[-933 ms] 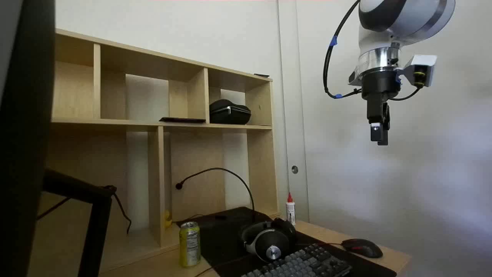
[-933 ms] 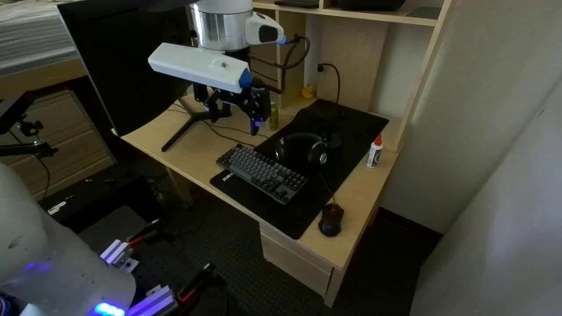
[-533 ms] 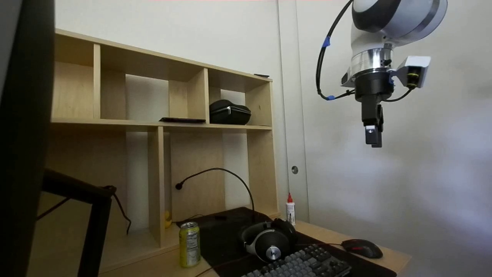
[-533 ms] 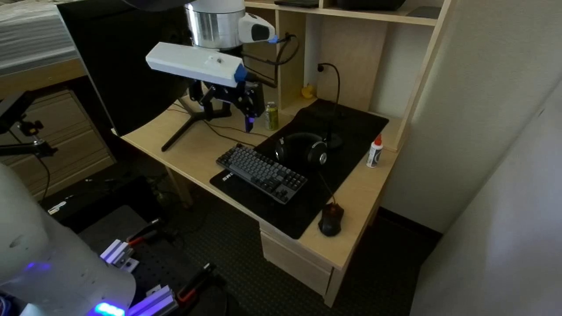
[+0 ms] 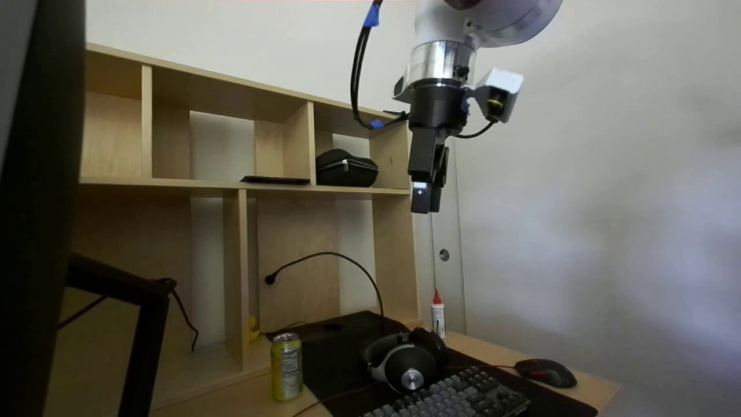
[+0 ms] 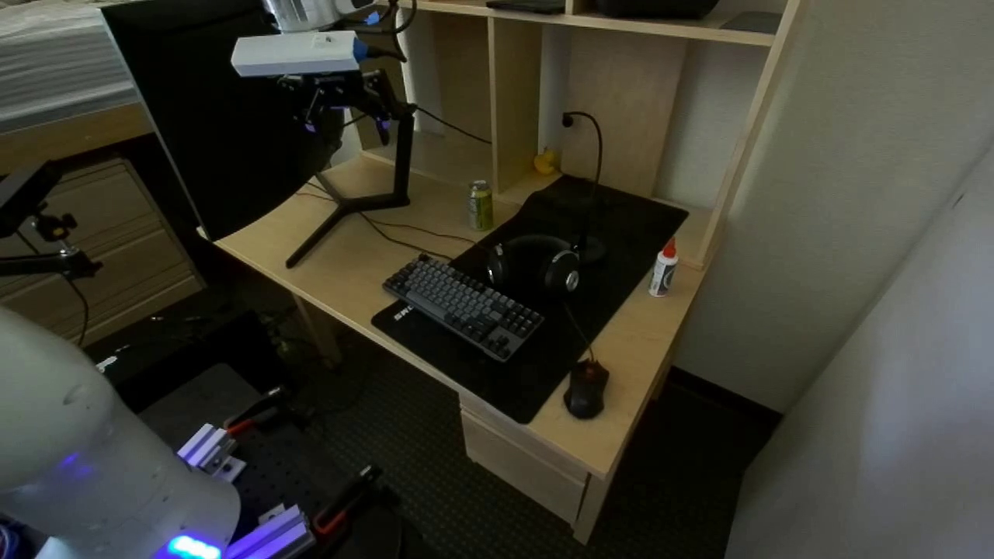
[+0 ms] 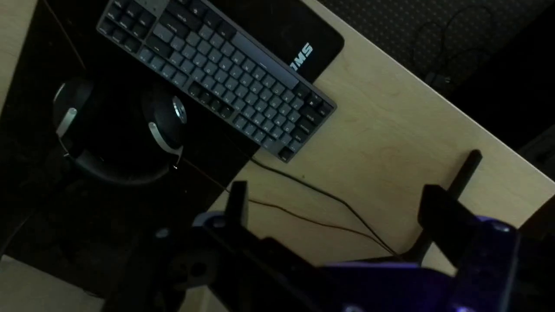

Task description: Move the soda can to the right and move the bottle to the left side of the mat

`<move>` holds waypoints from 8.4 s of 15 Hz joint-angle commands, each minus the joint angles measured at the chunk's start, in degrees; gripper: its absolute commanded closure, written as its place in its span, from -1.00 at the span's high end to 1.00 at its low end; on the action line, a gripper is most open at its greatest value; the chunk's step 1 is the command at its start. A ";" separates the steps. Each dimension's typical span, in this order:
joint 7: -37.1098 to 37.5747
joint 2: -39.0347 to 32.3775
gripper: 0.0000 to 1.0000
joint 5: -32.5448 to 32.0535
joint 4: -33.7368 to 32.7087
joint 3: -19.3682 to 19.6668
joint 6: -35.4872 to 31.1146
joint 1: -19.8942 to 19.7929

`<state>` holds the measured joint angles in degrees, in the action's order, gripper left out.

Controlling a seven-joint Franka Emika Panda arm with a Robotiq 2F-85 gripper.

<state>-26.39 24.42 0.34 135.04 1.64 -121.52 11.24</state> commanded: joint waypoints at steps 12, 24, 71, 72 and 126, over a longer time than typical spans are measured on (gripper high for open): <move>15.27 -23.55 1.00 -1.44 -13.29 -4.04 -12.88 -2.71; 26.34 -41.54 1.00 -5.02 -27.79 -4.63 -19.45 -1.95; 47.43 -81.91 1.00 -5.56 -72.95 1.53 -15.60 3.20; 47.65 -82.18 1.00 -5.66 -73.33 1.72 -15.66 3.30; 55.61 -83.40 1.00 -6.91 -75.18 5.84 -16.55 5.69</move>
<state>28.00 -58.78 -6.78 60.13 7.17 -138.00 16.62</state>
